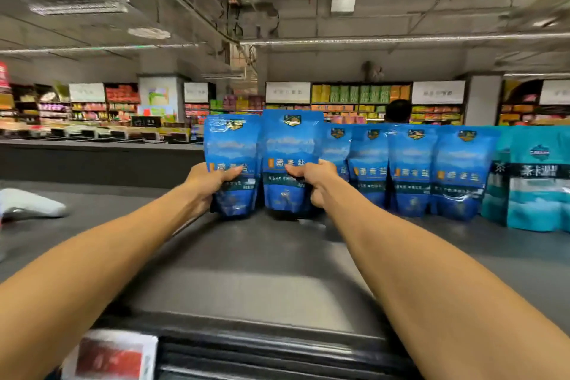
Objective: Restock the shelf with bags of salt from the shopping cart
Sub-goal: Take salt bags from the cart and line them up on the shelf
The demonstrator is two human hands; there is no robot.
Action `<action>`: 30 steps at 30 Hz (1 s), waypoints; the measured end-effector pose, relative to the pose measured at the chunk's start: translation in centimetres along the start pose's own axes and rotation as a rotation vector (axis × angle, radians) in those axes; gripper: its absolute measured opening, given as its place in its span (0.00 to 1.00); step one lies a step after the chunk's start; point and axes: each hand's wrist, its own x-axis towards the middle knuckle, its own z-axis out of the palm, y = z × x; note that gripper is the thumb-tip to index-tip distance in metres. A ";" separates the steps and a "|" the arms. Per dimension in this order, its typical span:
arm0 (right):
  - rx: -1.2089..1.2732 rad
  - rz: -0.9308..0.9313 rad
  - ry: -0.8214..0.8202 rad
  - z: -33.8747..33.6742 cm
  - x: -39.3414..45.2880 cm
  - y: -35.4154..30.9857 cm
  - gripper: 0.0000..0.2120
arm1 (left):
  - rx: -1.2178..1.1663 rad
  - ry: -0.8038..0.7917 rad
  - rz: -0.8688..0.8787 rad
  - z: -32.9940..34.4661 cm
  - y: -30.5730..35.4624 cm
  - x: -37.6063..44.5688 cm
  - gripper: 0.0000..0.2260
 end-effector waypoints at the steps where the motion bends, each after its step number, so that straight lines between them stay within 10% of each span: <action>1: -0.055 0.004 0.004 0.3 0.6 0.5 0.48 | 0.017 -0.004 0.015 -0.2 -0.6 0.8 0.17; 7: -0.662 0.065 -0.091 -1.0 1.8 1.2 0.51 | 0.594 -0.190 -0.019 -3.8 -1.8 3.3 0.13; 12: -0.927 -0.054 0.011 -0.9 2.7 1.8 0.32 | 0.733 -0.135 -0.076 -3.6 -1.7 4.0 0.15; 27: -0.964 0.042 -0.031 -1.0 -1.8 0.0 0.20 | 0.780 -0.092 -0.130 -2.4 1.4 -0.8 0.33; 30: -0.815 0.073 -0.077 -3.0 -4.8 -1.8 0.17 | 0.909 -0.026 0.073 -1.8 3.9 -3.8 0.22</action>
